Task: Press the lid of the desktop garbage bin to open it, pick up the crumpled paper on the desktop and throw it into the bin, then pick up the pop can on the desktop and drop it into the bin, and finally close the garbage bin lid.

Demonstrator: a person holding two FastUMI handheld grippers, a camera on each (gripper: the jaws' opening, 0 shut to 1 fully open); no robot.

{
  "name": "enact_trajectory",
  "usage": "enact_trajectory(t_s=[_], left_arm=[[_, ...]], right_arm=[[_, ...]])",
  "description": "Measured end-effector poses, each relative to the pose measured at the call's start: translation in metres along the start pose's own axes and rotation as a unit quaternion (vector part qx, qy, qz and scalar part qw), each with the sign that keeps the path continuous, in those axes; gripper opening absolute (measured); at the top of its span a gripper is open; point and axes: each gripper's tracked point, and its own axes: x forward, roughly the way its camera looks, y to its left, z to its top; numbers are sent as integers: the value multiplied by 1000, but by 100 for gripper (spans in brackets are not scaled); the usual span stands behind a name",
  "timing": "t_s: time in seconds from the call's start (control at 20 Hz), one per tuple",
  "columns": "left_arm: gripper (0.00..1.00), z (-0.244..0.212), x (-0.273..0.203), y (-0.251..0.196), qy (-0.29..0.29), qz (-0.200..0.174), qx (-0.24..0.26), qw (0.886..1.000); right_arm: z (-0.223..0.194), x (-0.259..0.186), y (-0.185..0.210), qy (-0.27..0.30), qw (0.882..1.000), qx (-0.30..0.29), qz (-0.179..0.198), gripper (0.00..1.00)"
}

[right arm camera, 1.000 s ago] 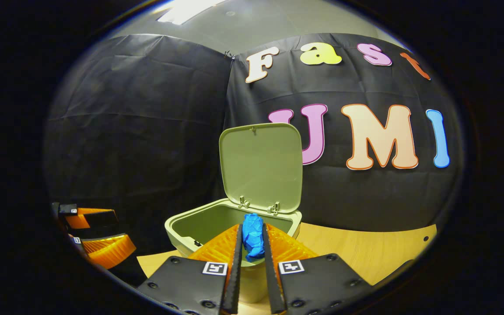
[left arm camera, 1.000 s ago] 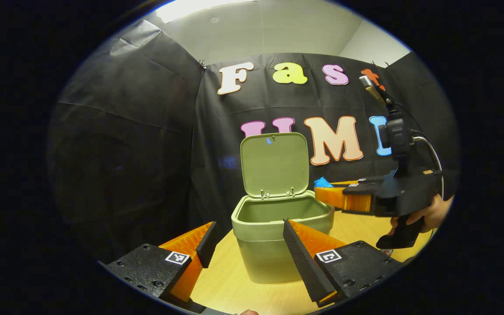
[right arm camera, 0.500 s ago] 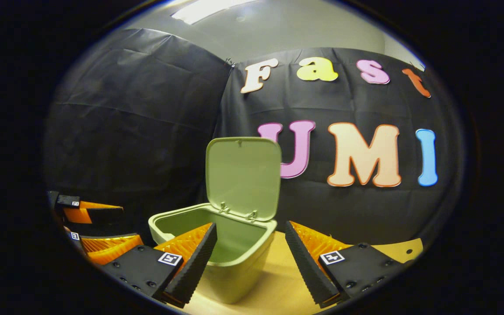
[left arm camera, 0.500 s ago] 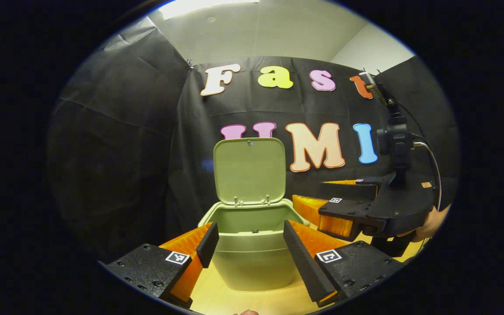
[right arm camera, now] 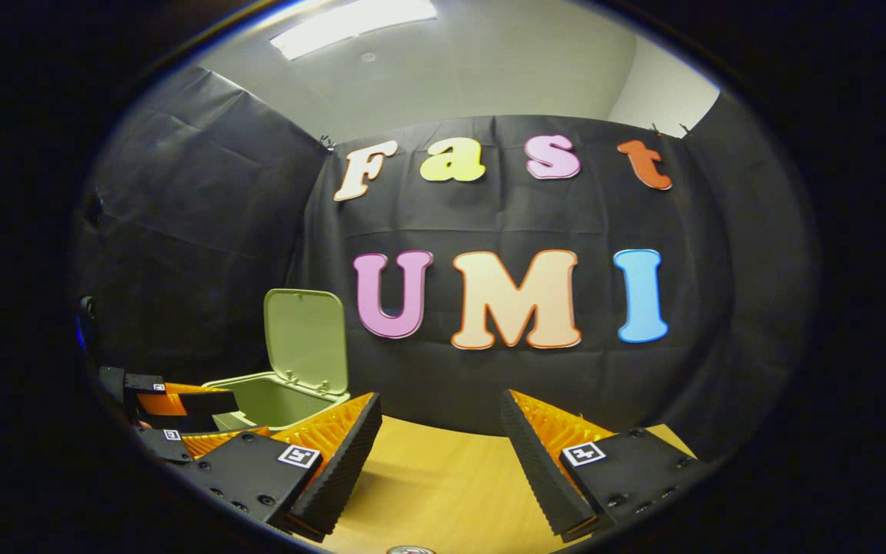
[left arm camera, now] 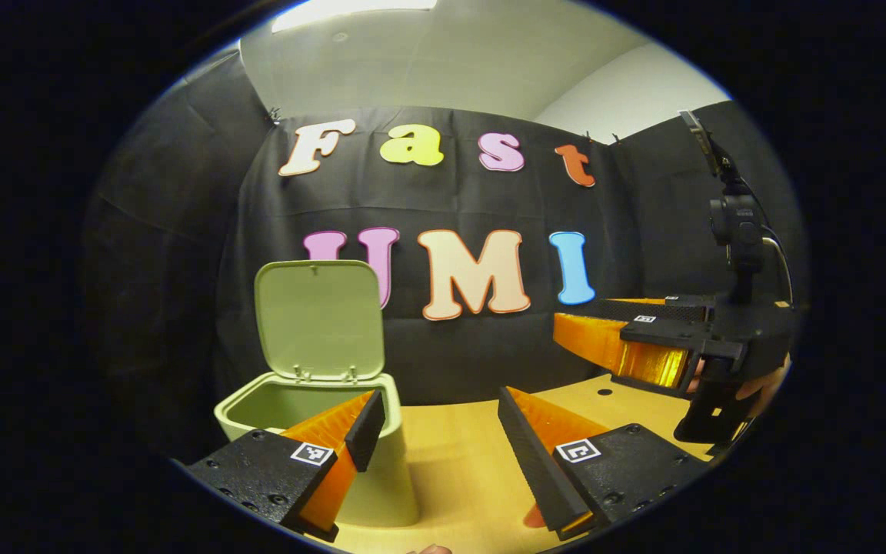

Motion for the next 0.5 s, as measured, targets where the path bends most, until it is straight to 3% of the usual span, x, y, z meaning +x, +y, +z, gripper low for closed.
enact_trajectory(t_s=[0.3,0.5], left_arm=[[89,-16,12,-68,15,-48,1,999],[89,-49,17,-94,45,-59,2,997]], right_arm=[[10,-44,-86,4,998,-1,-58,98],[9,-73,-128,12,996,-11,-84,98]])
